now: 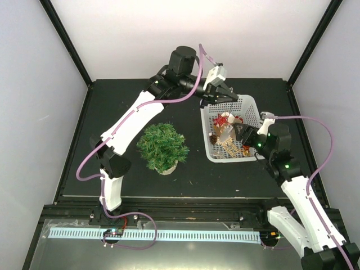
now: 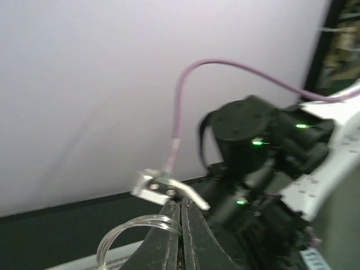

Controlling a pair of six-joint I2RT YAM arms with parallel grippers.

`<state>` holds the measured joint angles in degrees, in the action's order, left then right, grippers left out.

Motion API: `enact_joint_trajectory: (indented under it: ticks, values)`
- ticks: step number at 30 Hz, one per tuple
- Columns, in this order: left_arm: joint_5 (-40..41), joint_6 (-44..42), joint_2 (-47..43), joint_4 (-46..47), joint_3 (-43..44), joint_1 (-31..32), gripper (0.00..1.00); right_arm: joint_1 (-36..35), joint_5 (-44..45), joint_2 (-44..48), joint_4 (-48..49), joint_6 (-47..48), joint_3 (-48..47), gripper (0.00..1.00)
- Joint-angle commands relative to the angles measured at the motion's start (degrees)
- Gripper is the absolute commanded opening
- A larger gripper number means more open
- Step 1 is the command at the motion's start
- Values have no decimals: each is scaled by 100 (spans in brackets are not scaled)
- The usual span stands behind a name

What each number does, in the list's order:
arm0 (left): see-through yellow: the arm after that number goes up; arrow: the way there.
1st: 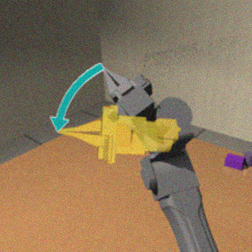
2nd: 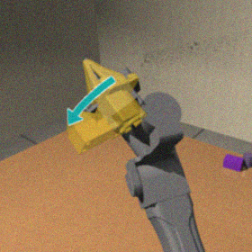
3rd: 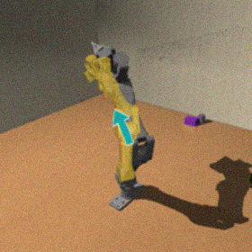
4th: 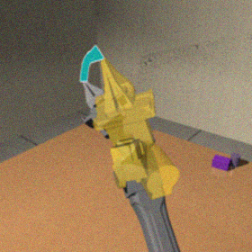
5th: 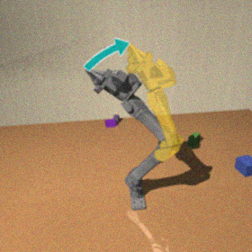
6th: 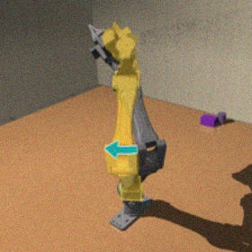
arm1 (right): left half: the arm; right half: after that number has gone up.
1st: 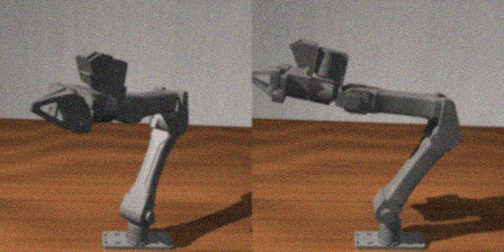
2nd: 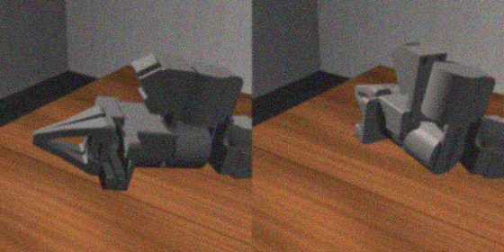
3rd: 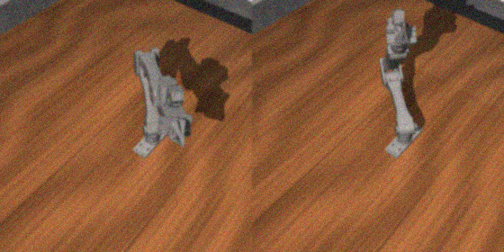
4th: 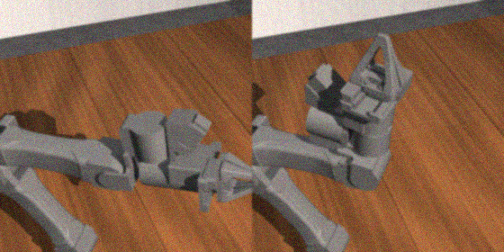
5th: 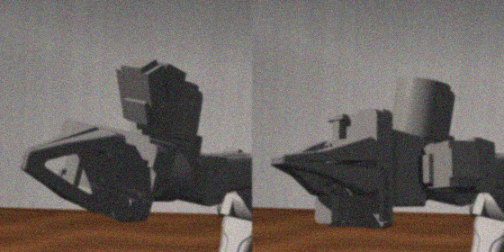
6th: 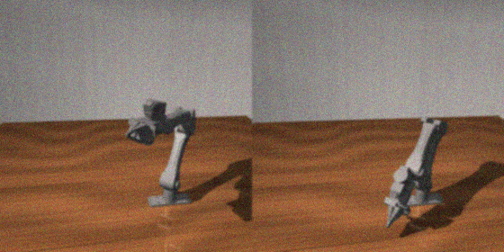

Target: Decorate the small christmas tree

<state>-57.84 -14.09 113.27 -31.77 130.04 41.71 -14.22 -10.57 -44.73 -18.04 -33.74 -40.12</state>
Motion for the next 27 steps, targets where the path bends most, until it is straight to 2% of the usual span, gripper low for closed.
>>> enact_joint_trajectory:
  ticks: [1,3,4,5,6,7,8,9,11,13,16,22,27]
  values:
    - [-2329,-409,-332,-76,101,-96,1,-18,334,328,104,68,83,74]
    - [-2749,57,-309,541,-11,-151,2,-20,319,461,101,130,171,74]
    - [-2992,598,-292,1135,-134,-202,2,-20,315,490,43,170,194,74]
    - [-3274,1555,-270,2279,-347,-234,1,-19,318,502,-49,196,201,74]
    - [-3543,2909,-232,4026,-776,-260,1,-19,301,506,-125,219,217,73]
    - [-3740,4738,-164,6118,-1055,-253,2,-20,255,504,-173,238,253,73]
    - [-3950,6061,-61,7740,-1173,-234,2,-20,162,496,-172,254,343,73]
    - [-4168,6531,-15,8123,-1171,-187,1,-20,-12,468,-118,303,418,73]
    - [-4294,5606,-74,6948,-1173,-153,1,-20,-518,397,18,375,556,71]
    - [-4301,5354,-144,6393,-1220,-137,2,-34,-1101,351,271,427,736,69]
    - [-4305,5650,-116,6740,-1219,-118,2,-68,-1609,535,444,617,924,69]
    - [-4305,5660,-18,6751,-1081,-119,2,-226,-2501,977,1088,650,1308,68]
    - [-4304,5646,41,6762,-1052,-96,2,-702,-2395,776,1244,689,1217,70]
